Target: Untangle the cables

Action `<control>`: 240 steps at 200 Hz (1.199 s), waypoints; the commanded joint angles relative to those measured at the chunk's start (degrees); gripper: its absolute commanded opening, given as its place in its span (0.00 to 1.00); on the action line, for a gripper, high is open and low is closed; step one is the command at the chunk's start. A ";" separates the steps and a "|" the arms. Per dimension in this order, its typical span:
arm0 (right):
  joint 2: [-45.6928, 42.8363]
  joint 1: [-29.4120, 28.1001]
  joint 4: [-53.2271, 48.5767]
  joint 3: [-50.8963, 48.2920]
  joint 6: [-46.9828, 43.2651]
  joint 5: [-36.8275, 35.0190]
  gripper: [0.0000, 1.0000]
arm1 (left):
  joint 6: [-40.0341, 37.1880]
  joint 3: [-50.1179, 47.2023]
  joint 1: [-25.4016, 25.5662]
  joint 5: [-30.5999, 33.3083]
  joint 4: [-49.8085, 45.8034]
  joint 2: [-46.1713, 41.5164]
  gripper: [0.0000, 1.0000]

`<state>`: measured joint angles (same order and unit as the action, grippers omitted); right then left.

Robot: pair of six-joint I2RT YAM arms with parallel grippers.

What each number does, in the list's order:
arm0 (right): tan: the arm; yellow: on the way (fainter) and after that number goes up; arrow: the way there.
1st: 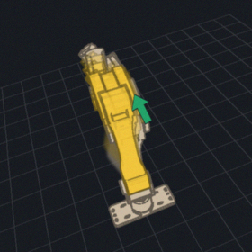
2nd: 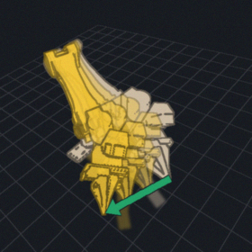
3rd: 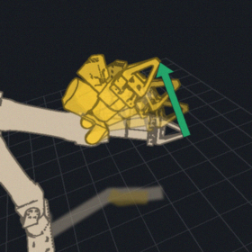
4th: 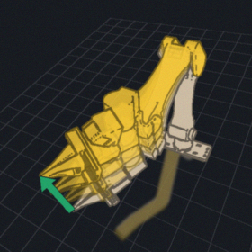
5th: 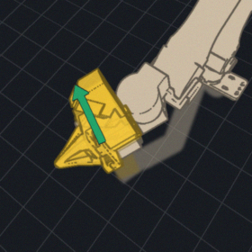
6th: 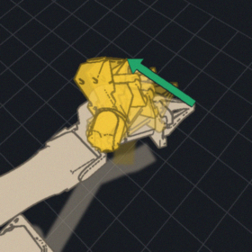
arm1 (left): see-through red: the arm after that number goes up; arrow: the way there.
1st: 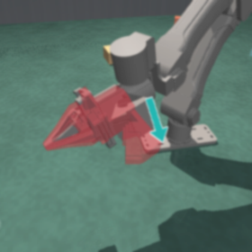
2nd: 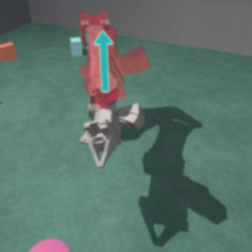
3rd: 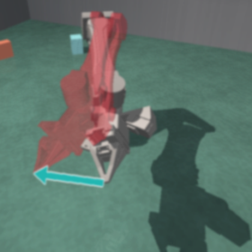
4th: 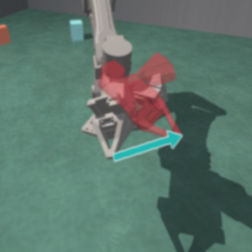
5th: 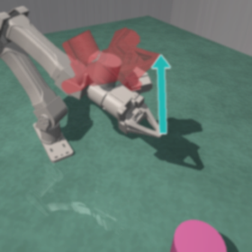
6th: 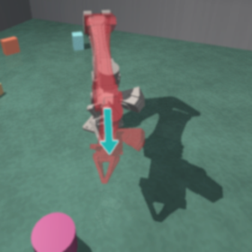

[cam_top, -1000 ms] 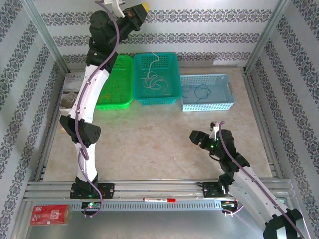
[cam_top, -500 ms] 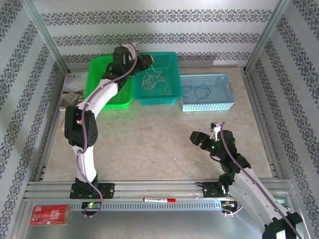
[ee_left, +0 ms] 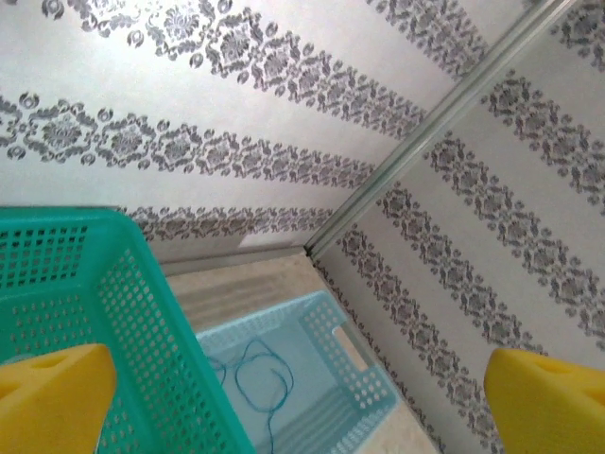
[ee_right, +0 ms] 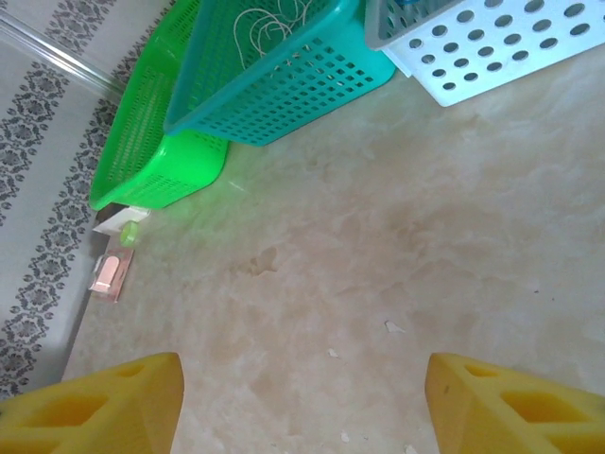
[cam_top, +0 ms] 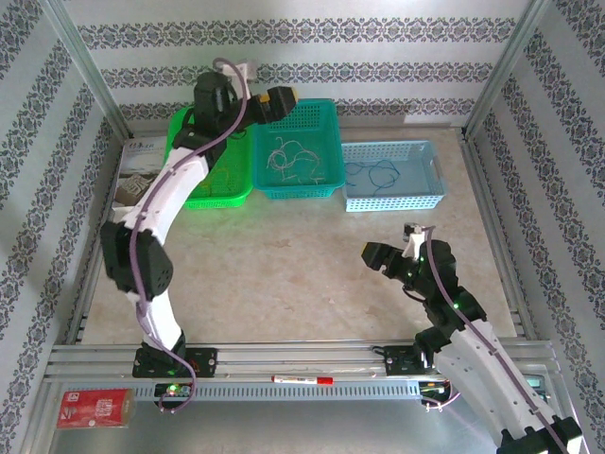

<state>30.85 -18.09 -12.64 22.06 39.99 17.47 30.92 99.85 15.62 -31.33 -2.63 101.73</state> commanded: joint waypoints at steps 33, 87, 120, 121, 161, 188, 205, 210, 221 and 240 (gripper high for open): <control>3.64 1.21 -5.51 8.74 -8.21 -1.73 0.98 | -5.13 -31.75 -0.63 4.30 6.13 -24.11 1.00; 5.21 1.22 -4.83 12.30 -13.86 -18.04 0.98 | -10.64 -57.20 -0.65 23.52 3.67 -51.13 1.00; 6.27 1.27 2.61 9.05 -17.19 -30.26 0.98 | -13.76 -68.55 -0.68 39.74 6.36 -63.41 0.99; 6.30 1.29 2.92 8.87 -17.16 -30.55 0.98 | -13.86 -68.95 -0.68 40.33 6.47 -63.67 1.00; 10.16 1.33 16.98 3.82 -29.34 -37.01 0.98 | -27.14 -76.86 -2.53 52.45 22.71 -63.16 1.00; 15.05 1.99 23.46 2.51 -37.61 -41.70 0.98 | -30.36 -77.93 -6.09 49.32 25.02 -58.27 1.00; 18.44 3.32 26.86 1.22 -38.43 -43.88 0.98 | -30.65 -82.75 -7.26 48.86 32.65 -55.45 1.00; 19.40 3.77 27.30 1.03 -38.20 -44.14 0.98 | -30.82 -84.08 -7.43 48.71 35.36 -54.33 1.00; 21.85 4.61 30.02 -0.20 -38.23 -44.19 0.98 | -31.16 -85.44 -7.67 48.84 39.33 -51.22 1.00; 26.35 5.35 36.30 -2.02 -38.57 -44.45 0.98 | -31.70 -85.18 -8.14 48.57 41.59 -44.27 1.00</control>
<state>52.99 -13.61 13.56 22.55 4.21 -23.75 2.20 15.16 8.54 16.80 28.69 51.55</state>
